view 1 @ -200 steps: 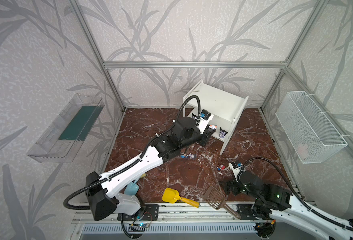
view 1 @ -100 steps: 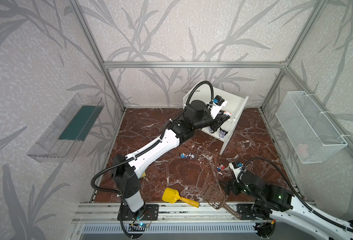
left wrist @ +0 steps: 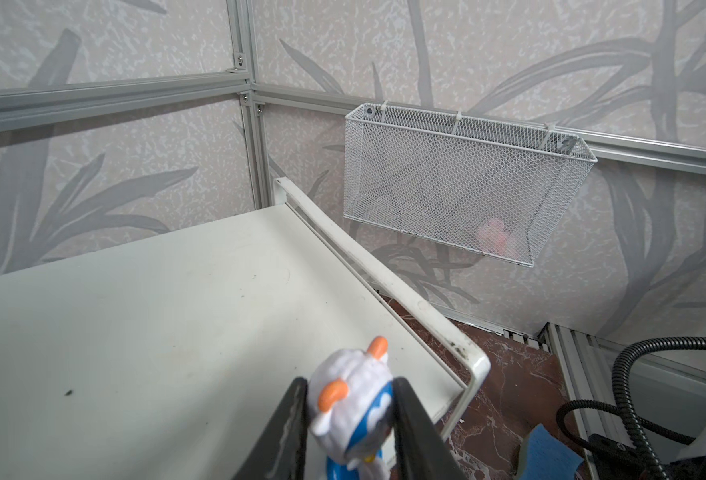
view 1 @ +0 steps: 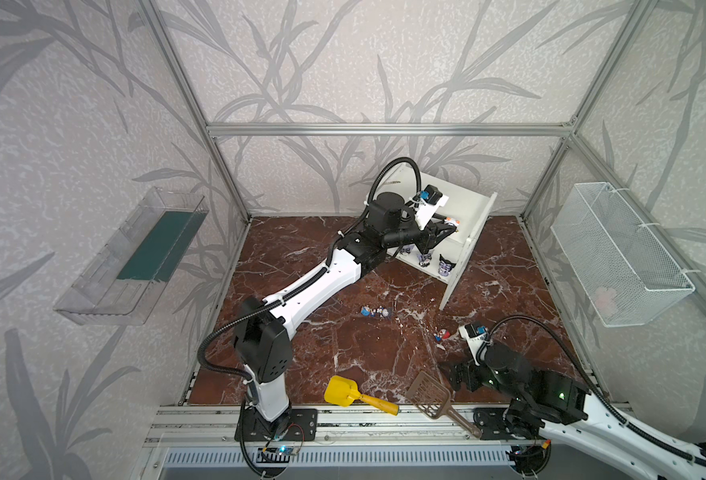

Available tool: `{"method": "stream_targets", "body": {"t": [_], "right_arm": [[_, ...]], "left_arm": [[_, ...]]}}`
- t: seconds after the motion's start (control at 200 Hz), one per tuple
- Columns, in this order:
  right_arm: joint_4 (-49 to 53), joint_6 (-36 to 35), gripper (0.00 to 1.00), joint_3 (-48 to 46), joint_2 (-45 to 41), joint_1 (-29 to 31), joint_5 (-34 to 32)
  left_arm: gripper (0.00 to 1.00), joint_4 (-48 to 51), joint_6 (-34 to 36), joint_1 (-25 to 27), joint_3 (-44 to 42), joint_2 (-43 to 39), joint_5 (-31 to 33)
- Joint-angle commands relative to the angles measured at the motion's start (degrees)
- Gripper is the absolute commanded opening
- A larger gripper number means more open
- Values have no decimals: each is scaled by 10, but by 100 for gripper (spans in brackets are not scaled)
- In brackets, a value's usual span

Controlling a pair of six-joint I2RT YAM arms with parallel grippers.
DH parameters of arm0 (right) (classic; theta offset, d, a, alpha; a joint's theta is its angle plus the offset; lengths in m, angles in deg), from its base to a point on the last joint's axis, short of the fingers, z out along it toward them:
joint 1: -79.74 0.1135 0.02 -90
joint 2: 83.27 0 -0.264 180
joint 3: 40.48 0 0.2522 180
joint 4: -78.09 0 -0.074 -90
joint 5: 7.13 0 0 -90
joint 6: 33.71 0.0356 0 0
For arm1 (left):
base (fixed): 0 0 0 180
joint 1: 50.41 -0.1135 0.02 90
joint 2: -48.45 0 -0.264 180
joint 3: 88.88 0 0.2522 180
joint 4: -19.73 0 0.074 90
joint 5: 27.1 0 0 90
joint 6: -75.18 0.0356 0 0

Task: Place and organize the plastic toys onto the shelf
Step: 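Lift the Doraemon with the left gripper up to the upper shelf tier, then set the white-hooded Doraemon on the upper tier and open the left gripper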

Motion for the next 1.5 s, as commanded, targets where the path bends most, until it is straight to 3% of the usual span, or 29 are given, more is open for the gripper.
{"method": "stream_targets", "body": {"t": [0.0,0.685,1.01,1.275,1.495], "right_arm": [[1,-2,99,-4,1,-2,-4],[0,-3,99,-5,2,-1,0],[2,-2,99,-4,-1,-1,-2],[2,-2,99,-3,3,-2,-2],[11,16,99,1,14,-2,-15]], "left_arm": [[35,-27,-1,-1,32,18,-39],[35,-61,-42,0,54,57,-96],[44,-48,-32,0,50,57,-89],[57,-37,-21,-1,55,53,-77],[91,-20,-1,-2,47,22,-35]]}}
